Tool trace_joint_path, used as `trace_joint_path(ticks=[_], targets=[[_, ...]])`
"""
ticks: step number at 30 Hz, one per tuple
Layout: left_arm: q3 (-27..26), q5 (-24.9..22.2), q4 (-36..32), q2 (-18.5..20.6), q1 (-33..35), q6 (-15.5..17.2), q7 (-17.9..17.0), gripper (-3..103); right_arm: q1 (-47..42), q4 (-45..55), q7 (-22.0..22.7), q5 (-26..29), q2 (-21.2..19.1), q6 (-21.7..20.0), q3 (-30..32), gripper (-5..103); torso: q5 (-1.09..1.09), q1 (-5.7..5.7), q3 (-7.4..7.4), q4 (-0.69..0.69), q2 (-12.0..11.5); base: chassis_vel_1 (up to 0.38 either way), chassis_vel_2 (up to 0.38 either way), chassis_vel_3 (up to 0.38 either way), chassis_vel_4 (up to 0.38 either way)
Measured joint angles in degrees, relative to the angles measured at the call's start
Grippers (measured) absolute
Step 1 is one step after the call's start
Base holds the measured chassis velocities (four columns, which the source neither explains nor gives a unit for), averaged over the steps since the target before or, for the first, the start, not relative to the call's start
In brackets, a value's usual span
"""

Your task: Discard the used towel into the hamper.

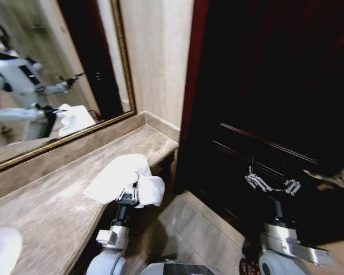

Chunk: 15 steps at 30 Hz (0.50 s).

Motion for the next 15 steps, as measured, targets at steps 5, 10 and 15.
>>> trace_joint_path(ticks=[5, 10, 15], targets=[[-0.1, -0.4, 0.0, 0.7, -0.1, 0.2, 0.0, 11, 0.0, -0.2, 0.0, 0.0, 0.0, 0.0, 0.0, 100, 0.0, -0.01, -0.01, 0.0, 0.0, -0.117, -0.133, -0.13, -0.133], [-1.1, -2.9, -1.1, 3.0, -0.6, 1.7, -0.2, 11, 0.0, -0.3, 0.0, -0.1, -0.1, 0.0, 0.0, 100, 0.01, 0.0, 0.0, 0.0, 0.0, -0.134, -0.122, -0.116, -0.132], [-3.4, -5.7, -2.7, 5.7, -1.1, 3.3, -0.2, 11, 0.1, -0.5, 0.0, -0.2, -0.2, -0.1, -0.1, 100, -0.01, 0.0, 0.0, 0.0, 0.0, -0.127, -0.124, -0.12, -0.131]])
